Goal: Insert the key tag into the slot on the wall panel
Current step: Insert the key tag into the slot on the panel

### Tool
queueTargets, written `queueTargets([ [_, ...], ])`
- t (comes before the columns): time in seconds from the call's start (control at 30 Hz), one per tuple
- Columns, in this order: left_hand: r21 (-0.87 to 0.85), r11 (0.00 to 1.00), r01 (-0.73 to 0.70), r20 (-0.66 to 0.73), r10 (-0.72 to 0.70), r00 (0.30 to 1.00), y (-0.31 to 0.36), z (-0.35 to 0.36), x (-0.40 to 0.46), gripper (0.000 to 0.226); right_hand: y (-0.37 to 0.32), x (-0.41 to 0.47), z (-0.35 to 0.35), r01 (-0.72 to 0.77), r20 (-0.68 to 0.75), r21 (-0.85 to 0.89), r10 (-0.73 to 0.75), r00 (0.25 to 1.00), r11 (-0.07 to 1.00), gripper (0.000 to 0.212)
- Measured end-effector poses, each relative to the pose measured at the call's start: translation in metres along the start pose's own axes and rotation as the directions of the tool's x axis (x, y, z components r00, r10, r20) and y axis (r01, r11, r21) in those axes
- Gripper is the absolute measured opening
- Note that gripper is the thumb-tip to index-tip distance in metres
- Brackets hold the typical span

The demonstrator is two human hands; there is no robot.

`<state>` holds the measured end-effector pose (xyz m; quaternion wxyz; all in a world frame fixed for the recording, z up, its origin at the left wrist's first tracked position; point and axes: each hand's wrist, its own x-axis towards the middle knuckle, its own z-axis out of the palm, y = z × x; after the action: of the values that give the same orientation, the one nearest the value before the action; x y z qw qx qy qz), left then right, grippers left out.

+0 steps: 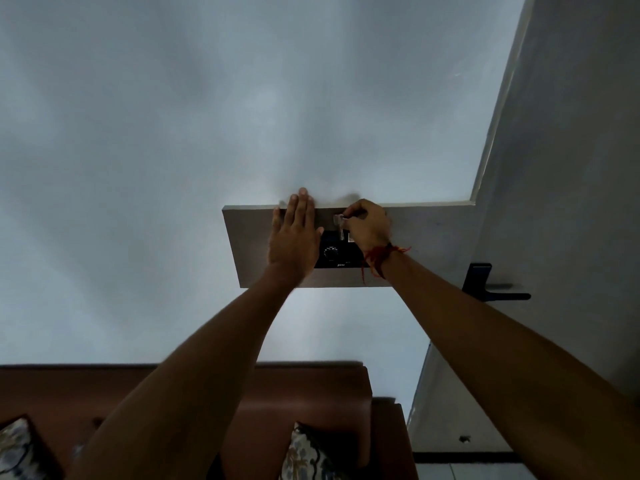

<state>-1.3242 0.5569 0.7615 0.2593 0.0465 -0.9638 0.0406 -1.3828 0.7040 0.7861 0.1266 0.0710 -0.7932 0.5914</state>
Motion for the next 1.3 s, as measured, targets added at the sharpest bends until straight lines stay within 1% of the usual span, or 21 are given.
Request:
queueTargets([
  [0.07,-0.006,1.000,0.003,-0.005,-0.003,1.000,0.000,0.000,0.000,0.066,0.002,0.002,-0.002,0.000,0.033,0.056,-0.001,0.999,0.998,0.017],
  [0.1,-0.004,1.000,0.005,-0.004,-0.005,1.000,0.000,0.000,0.000,0.066,0.004,0.003,-0.004,0.015,0.053,0.045,-0.017,0.998,0.999,0.020],
  [0.17,0.005,1.000,0.004,0.003,-0.004,1.000,0.001,0.001,0.000,0.065,0.008,0.004,-0.008,0.063,0.100,-0.020,-0.060,0.993,0.998,0.023],
  [0.27,0.004,1.000,0.002,0.005,-0.002,1.000,0.000,0.001,0.000,0.065,0.013,0.005,-0.016,0.158,0.188,-0.081,-0.140,0.972,0.984,0.021],
  [0.33,-0.001,1.000,-0.001,0.002,0.001,1.000,0.000,0.001,0.000,0.065,0.015,0.004,-0.024,0.235,0.231,-0.114,-0.204,0.951,0.965,0.028],
  [0.43,-0.005,1.000,0.004,0.001,-0.004,1.000,0.000,0.002,0.001,0.065,0.017,0.003,-0.035,0.317,0.224,-0.141,-0.281,0.933,0.938,0.042],
  [0.5,-0.008,1.000,0.009,0.002,-0.009,1.000,0.001,0.001,0.001,0.066,0.018,0.004,-0.042,0.377,0.197,-0.193,-0.341,0.919,0.906,0.045],
  [0.57,-0.010,1.000,0.011,0.009,-0.011,1.000,0.002,0.001,0.002,0.066,0.017,0.007,-0.047,0.473,0.230,-0.309,-0.418,0.879,0.825,0.037],
  [0.6,-0.012,1.000,0.012,0.012,-0.012,1.000,0.002,0.000,0.002,0.066,0.015,0.008,-0.048,0.533,0.278,-0.387,-0.456,0.846,0.753,0.033],
  [0.67,-0.011,1.000,0.016,0.014,-0.016,1.000,0.004,-0.001,0.002,0.066,0.010,0.008,-0.047,0.618,0.384,-0.491,-0.484,0.786,0.614,0.030],
  [0.7,-0.011,1.000,0.017,0.017,-0.017,1.000,0.004,-0.002,0.002,0.066,0.007,0.007,-0.046,0.638,0.411,-0.510,-0.488,0.770,0.576,0.030],
  [0.77,-0.013,1.000,0.019,0.018,-0.019,1.000,0.006,-0.002,0.001,0.065,0.003,0.005,-0.044,0.666,0.433,-0.525,-0.508,0.745,0.529,0.030],
  [0.83,-0.018,1.000,0.022,0.020,-0.021,1.000,0.006,-0.003,0.001,0.065,0.002,0.003,-0.042,0.666,0.439,-0.529,-0.501,0.745,0.526,0.028],
  [0.97,-0.015,1.000,0.020,0.023,-0.020,1.000,0.006,-0.003,0.001,0.064,0.004,0.009,-0.041,0.608,0.394,-0.508,-0.463,0.794,0.610,0.023],
  [1.07,-0.018,1.000,0.025,0.026,-0.025,0.999,0.006,-0.002,0.001,0.064,0.007,0.011,-0.042,0.591,0.371,-0.496,-0.460,0.807,0.637,0.018],
  [1.17,-0.013,0.999,0.045,0.031,-0.045,0.999,0.008,0.000,0.002,0.063,0.008,0.004,-0.037,0.645,0.438,-0.492,-0.474,0.764,0.585,0.012],
  [1.23,0.006,0.998,0.057,0.042,-0.057,0.997,0.010,-0.001,0.001,0.063,0.010,0.003,-0.037,0.653,0.458,-0.524,-0.466,0.757,0.547,0.017],
  [1.3,0.014,0.998,0.058,0.048,-0.058,0.997,0.010,-0.002,0.001,0.063,0.012,0.009,-0.040,0.638,0.448,-0.534,-0.454,0.770,0.554,0.024],
])
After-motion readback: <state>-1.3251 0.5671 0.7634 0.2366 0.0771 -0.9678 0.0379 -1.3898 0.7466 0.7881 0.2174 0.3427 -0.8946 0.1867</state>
